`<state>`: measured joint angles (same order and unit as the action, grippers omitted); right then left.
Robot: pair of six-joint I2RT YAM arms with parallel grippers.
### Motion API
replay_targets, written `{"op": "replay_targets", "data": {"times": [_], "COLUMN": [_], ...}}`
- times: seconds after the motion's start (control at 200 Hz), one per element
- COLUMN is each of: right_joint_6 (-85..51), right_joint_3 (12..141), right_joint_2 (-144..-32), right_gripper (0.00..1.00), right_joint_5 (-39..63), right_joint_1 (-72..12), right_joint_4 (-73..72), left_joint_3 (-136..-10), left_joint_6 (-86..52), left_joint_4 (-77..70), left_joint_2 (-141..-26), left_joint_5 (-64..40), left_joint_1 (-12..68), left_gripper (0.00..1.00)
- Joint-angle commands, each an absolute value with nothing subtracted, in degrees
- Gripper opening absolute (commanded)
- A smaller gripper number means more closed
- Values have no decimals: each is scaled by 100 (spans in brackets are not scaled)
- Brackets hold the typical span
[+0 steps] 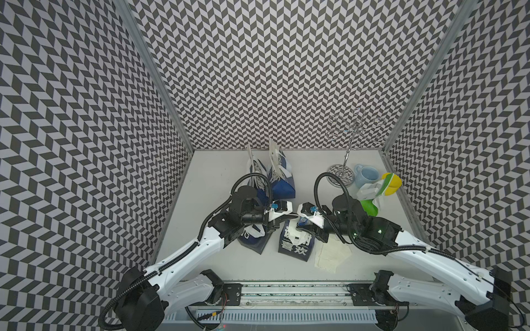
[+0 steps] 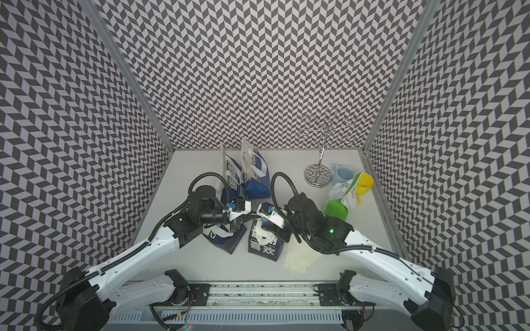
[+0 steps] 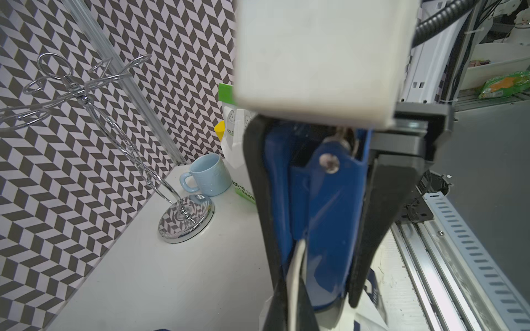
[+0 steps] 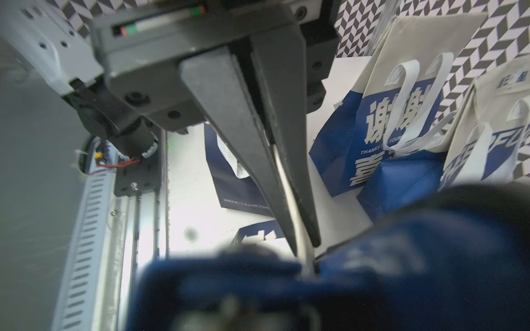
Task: Staple the receipts to the bags
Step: Staple the receipt to the takeout bag, then pick up the stapler from the takeout bag.
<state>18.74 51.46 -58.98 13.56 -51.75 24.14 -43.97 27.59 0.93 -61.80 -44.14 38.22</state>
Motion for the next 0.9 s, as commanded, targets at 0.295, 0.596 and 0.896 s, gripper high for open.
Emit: {"op": "replay_targets", "data": {"times": [0.295,0.596,0.896], "right_joint_6": [1399,1040,541], "right_joint_3": [5184,4910,4843], "right_joint_2": [-5662,-5291,-5351], "right_gripper": [71,82,50], "right_joint_5": [199,-2542,-2400], "right_joint_1": [-5199,-5212,-5212], "right_joint_4": [1315,505,34], "left_joint_3": [-4326,-4200,-4284], "left_joint_6": [1590,1111,1193], "left_joint_4": [-1901,-2706,-2855], "left_joint_2": [-5972,-6160,-6487], "left_joint_5": [-3318,-2141,-1887], "left_joint_1": [3977,4488,4860], "left_gripper": [0,0,0]}}
